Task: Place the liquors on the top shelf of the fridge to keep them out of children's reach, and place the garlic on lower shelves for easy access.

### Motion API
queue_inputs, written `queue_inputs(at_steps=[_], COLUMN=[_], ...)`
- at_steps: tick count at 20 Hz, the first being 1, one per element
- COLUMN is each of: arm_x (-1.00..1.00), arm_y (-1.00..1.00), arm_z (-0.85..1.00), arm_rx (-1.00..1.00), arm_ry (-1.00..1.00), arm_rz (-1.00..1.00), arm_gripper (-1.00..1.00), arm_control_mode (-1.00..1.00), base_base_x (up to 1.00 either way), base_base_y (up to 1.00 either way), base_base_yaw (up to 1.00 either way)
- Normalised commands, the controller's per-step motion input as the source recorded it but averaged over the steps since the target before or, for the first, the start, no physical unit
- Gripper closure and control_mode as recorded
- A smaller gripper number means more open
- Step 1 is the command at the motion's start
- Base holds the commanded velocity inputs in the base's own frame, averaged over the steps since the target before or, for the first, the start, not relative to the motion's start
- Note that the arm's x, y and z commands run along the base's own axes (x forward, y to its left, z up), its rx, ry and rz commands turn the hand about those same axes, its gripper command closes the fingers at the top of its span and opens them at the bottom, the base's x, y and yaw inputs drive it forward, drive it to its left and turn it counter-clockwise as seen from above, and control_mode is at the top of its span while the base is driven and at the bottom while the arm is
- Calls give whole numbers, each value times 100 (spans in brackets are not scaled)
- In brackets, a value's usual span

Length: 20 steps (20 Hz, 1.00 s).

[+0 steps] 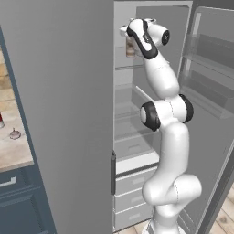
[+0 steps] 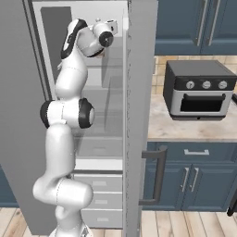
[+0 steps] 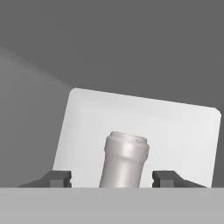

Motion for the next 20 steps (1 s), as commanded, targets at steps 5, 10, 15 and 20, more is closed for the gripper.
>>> queue_inputs(at_steps=[5,10,15,20], arm_x=[-15,-27,0,-6], arm_y=[0,0,0,0], arm_z=[0,-4,-11,-3], arm_rx=[-3,-6,-4,-3], arm_ry=[0,0,0,0], arm_rz=[0,0,0,-5], arm_gripper=[-100,-100,-100,-100], arm_control_mode=[-100,-100,-100,-100], base_base_x=[0,0,0,0], base_base_y=[0,0,0,0], base_base_yaw=[0,0,0,0])
